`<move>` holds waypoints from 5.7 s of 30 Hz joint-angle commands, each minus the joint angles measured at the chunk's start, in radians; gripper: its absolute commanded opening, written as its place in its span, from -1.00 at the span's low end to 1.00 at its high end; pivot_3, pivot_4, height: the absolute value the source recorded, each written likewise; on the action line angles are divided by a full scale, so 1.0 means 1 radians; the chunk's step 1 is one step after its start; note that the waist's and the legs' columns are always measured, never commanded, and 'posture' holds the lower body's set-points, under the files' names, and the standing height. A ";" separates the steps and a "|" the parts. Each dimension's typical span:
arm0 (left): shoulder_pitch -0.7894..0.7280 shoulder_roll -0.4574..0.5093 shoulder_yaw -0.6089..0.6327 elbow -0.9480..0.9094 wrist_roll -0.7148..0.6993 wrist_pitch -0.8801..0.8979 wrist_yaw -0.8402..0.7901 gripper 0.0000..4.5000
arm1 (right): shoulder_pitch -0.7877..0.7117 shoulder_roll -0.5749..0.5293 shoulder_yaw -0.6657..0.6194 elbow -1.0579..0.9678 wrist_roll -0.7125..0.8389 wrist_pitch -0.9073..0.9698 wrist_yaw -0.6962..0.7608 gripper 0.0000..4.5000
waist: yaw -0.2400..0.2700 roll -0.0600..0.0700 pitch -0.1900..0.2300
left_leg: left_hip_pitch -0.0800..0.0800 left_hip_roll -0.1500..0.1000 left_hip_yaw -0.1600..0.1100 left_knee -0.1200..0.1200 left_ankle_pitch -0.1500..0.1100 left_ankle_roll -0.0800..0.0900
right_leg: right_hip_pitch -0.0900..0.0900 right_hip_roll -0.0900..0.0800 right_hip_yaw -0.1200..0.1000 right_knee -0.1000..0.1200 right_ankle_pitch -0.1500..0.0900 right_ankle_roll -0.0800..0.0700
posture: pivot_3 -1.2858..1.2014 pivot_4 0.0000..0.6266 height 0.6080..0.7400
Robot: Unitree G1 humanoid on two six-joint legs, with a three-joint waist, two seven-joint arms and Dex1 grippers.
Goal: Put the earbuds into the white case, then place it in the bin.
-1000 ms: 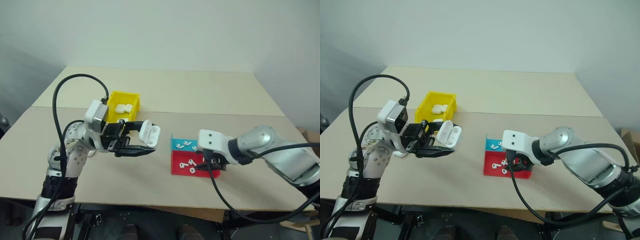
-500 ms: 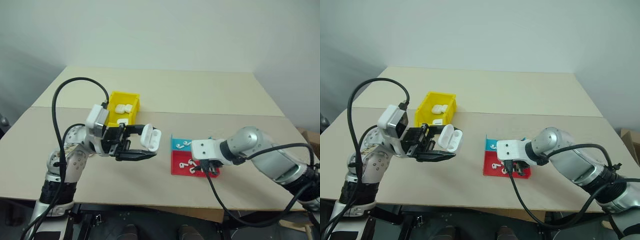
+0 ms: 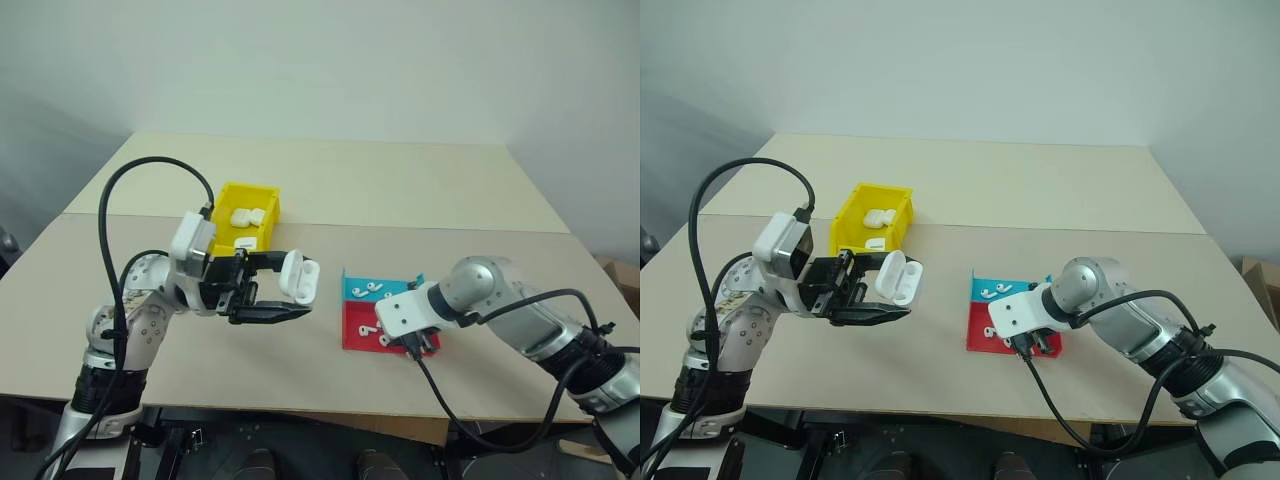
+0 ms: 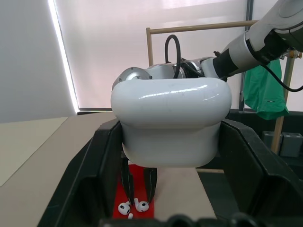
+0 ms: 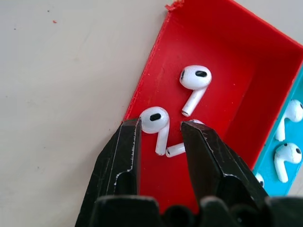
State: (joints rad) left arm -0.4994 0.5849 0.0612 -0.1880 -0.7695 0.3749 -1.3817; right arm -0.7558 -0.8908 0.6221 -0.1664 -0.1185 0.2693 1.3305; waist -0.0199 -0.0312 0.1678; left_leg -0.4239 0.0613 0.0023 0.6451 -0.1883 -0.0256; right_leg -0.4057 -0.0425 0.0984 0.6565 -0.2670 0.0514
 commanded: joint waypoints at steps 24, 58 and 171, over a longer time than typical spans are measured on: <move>0.002 0.025 0.028 -0.056 -0.027 -0.004 0.032 0.23 | 0.039 0.045 -0.105 0.016 -0.039 -0.029 0.036 -0.72 | 0.001 0.000 0.000 | 0.000 0.000 0.000 0.000 0.000 0.000 | 0.001 0.000 0.000 0.000 0.000 0.000 | 0.03 -0.52 1.00; -0.214 -0.067 -0.042 0.163 0.033 0.033 0.006 0.23 | 0.176 0.593 -0.747 -0.538 0.874 0.635 -0.810 -0.72 | -0.021 0.000 0.000 | -0.001 0.000 -0.003 -0.001 0.000 0.000 | 0.000 0.001 -0.002 0.001 0.000 0.000 | 0.03 -0.52 1.00; -0.255 -0.125 -0.052 0.230 0.084 -0.020 0.056 0.23 | 0.127 0.531 -0.824 -0.491 1.081 0.707 -0.796 -0.72 | -0.023 0.003 0.005 | 0.000 -0.001 -0.004 -0.002 0.000 -0.001 | 0.000 0.000 -0.002 0.002 -0.001 -0.001 | 0.03 -0.52 1.00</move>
State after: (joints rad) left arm -0.7240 0.4620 0.0063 0.0471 -0.6898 0.3749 -1.3160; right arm -0.6335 -0.3636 -0.2045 -0.6214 0.9304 0.9834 0.5631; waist -0.0433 -0.0283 0.1728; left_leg -0.4244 0.0607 -0.0015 0.6427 -0.1879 -0.0263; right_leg -0.4056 -0.0422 0.0964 0.6585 -0.2682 0.0506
